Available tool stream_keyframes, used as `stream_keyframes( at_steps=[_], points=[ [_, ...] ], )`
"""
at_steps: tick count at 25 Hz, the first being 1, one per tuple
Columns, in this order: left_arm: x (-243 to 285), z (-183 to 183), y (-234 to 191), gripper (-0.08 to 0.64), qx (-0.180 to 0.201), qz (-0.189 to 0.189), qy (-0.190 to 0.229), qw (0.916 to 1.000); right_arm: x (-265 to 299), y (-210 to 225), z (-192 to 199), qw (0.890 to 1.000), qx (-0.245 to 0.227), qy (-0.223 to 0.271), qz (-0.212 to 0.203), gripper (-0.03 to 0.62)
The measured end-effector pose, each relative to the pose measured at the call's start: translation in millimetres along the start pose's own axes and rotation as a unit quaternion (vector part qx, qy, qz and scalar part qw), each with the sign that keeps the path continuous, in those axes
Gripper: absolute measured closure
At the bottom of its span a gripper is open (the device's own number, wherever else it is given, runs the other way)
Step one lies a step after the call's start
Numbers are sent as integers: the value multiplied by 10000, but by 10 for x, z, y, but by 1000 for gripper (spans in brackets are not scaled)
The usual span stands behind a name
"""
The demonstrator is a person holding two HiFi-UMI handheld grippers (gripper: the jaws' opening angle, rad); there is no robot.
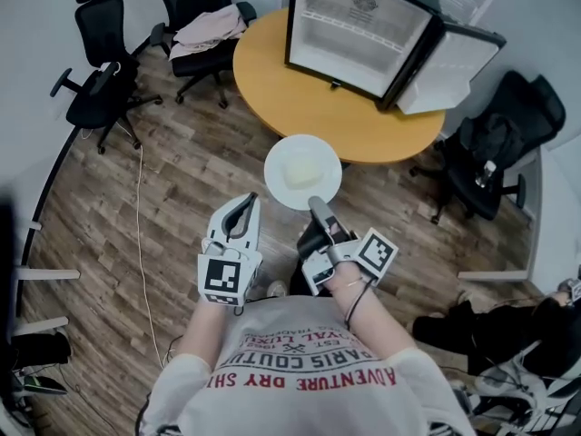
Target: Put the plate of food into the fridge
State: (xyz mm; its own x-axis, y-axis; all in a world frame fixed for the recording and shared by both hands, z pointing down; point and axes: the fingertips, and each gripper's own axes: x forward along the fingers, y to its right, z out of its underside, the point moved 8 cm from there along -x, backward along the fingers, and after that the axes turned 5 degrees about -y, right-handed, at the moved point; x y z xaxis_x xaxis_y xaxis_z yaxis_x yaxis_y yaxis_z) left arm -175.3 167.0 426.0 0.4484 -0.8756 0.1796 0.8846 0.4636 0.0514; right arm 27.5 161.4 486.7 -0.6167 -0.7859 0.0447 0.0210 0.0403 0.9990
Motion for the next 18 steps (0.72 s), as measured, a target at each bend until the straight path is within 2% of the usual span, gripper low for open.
stream_keyframes(
  at_steps=[4, 10, 15, 18],
  points=[
    [307, -34, -75, 526, 8, -153, 26, 9999, 260, 10, -245, 9998, -25, -198, -40, 554],
    [1009, -282, -97, 526, -6, -382, 138, 9992, 618, -67, -954, 9992, -26, -411, 8, 554],
    [1607, -409, -44, 528, -4, -447, 131, 9989, 862, -163, -1561, 9987, -100, -480, -171, 554],
    [1878, -448, -9, 528, -33, -519, 130, 9986, 955, -157, -1836, 9984, -89, -542, -135, 554]
  ],
)
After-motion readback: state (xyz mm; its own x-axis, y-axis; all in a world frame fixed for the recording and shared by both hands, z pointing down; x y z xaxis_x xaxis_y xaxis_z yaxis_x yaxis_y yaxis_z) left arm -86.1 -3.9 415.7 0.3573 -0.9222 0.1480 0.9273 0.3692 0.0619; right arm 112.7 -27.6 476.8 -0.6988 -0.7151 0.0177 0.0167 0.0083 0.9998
